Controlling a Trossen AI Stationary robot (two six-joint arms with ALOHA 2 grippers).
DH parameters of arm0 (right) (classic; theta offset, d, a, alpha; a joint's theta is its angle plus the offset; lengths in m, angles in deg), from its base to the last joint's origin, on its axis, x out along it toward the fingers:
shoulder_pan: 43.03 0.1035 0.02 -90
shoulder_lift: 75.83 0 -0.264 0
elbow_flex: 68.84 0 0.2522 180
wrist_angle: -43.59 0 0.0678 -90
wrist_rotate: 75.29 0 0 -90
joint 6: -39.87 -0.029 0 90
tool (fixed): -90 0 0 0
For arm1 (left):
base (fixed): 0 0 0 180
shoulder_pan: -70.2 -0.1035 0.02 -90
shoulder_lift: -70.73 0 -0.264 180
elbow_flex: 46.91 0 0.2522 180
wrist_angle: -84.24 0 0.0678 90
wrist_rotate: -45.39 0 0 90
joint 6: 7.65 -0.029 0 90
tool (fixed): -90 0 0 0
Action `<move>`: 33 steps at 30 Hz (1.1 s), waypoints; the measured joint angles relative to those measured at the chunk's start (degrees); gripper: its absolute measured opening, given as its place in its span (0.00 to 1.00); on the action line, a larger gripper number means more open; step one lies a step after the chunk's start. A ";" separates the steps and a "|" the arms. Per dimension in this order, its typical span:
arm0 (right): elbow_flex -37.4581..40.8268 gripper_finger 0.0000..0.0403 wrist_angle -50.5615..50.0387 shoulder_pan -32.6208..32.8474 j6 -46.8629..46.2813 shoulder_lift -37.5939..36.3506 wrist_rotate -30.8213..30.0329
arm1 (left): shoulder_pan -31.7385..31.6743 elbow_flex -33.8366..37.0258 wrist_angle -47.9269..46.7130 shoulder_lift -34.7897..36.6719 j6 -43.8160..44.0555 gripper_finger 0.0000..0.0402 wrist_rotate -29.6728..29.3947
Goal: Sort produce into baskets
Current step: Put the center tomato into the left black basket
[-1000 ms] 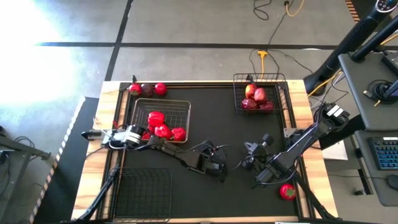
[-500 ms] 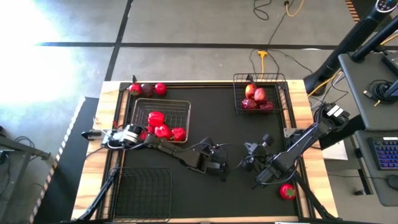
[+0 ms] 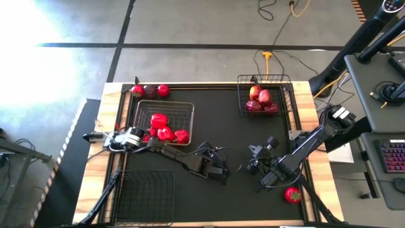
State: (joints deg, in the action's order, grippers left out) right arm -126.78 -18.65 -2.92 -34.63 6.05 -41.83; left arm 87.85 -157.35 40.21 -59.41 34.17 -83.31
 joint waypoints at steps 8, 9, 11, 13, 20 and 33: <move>0.00 0.02 0.43 0.00 0.13 0.00 0.00 | 0.23 5.71 6.79 0.46 3.33 0.74 1.35; 0.00 0.02 0.43 0.00 0.15 0.00 0.00 | 0.31 5.76 6.76 0.44 3.32 0.72 1.27; 0.00 0.02 0.47 -0.02 0.46 0.00 0.00 | 0.37 5.55 6.55 0.38 2.84 0.69 1.15; 0.00 0.02 0.60 0.00 0.53 0.00 0.00 | 0.57 4.66 5.91 0.33 1.32 0.69 1.04; 0.02 0.02 0.84 0.00 1.65 0.00 0.00 | 3.48 -9.32 -14.06 0.36 -3.56 0.69 3.01; 0.07 0.02 3.17 -0.02 2.39 0.00 -0.02 | 16.39 -34.44 -59.19 0.86 10.27 0.69 -3.44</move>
State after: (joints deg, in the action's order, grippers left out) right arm -126.72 -15.49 -2.94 -32.24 6.05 -41.85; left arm 104.23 -191.79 -18.98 -58.55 44.44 -86.75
